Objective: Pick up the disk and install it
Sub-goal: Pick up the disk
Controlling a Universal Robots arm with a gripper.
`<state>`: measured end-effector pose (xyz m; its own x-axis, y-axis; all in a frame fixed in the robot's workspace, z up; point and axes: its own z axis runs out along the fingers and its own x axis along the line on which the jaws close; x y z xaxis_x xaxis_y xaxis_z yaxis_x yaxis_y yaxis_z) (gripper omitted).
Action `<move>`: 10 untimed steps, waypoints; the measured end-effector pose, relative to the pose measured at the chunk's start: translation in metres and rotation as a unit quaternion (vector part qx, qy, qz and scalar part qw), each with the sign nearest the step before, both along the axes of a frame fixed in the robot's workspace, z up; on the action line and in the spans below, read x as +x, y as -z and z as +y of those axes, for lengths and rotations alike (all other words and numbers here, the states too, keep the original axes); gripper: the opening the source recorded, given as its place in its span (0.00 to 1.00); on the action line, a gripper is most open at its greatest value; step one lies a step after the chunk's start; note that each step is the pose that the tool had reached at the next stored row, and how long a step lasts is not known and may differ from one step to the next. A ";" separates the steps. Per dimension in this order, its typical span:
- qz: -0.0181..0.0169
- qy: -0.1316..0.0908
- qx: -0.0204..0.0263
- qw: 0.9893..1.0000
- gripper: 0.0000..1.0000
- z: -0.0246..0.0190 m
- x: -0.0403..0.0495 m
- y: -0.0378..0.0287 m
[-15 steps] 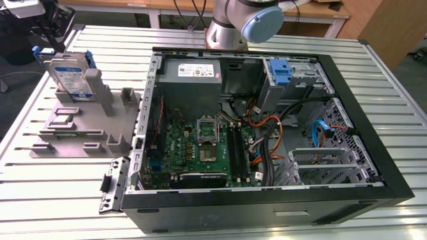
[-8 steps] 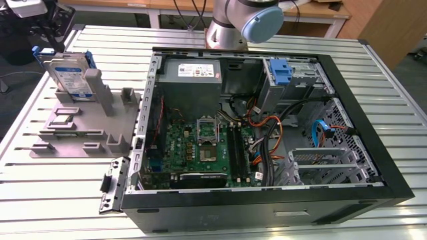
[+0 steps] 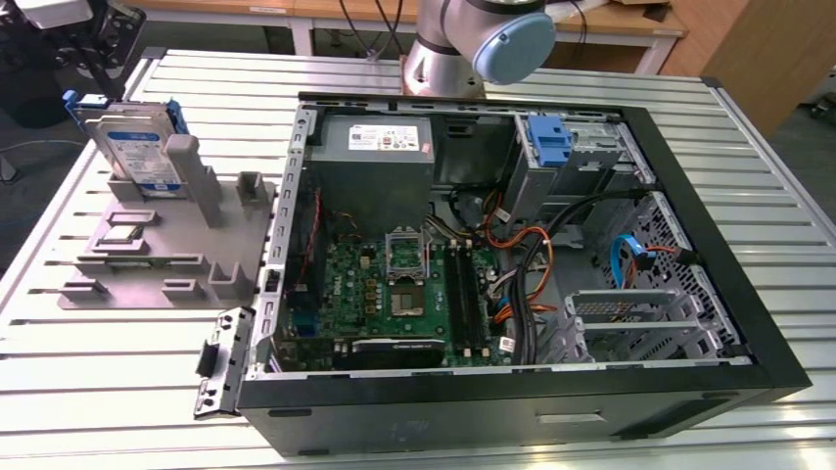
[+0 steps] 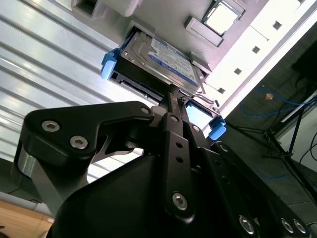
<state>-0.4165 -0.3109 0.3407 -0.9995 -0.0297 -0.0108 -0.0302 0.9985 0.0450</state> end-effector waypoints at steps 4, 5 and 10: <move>0.000 -0.001 0.000 1.000 0.10 0.0000 0.0000 -0.0001; 0.000 -0.001 0.000 1.000 0.10 0.0000 0.0000 -0.0001; 0.000 -0.008 0.000 1.000 0.10 0.0000 0.0000 -0.0002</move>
